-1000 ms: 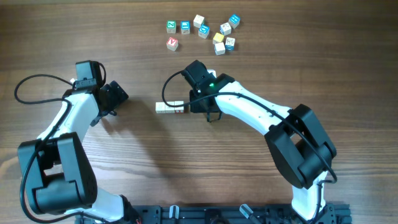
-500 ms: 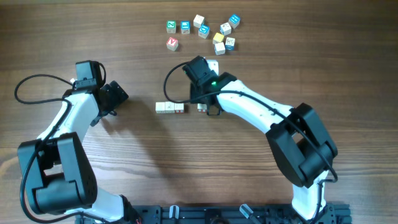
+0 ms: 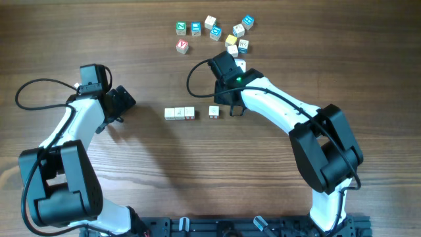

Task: Form a horizontal line
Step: 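Carry the block to the right end of the row and lower it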

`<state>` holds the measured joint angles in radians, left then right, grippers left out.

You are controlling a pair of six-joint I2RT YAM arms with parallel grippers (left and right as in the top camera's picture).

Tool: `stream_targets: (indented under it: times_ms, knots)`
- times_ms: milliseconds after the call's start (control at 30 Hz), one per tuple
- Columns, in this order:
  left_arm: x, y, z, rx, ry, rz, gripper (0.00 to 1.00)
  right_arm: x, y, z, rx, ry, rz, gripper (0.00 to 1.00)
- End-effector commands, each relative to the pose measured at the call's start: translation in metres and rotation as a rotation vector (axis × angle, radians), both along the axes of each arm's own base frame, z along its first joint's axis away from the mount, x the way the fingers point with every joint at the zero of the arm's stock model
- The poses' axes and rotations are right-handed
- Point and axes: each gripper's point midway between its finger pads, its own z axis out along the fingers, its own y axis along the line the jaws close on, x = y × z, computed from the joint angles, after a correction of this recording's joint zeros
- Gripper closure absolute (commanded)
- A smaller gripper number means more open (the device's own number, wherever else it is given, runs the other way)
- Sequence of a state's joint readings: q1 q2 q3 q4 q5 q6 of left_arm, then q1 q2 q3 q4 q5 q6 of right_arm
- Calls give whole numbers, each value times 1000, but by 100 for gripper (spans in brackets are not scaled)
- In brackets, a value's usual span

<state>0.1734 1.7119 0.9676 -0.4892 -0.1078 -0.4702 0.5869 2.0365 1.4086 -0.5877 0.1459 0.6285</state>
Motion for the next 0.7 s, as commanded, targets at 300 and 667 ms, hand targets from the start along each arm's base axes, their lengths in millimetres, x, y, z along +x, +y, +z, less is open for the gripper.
stream_targets:
  times_ms: [300,667]
  knots:
    - [-3,3,-4,1,11,17,0,-45,5,-15,63,220,44,96]
    - [-3,3,-4,1,11,17,0,-62,26,-15,88,249,101,95]
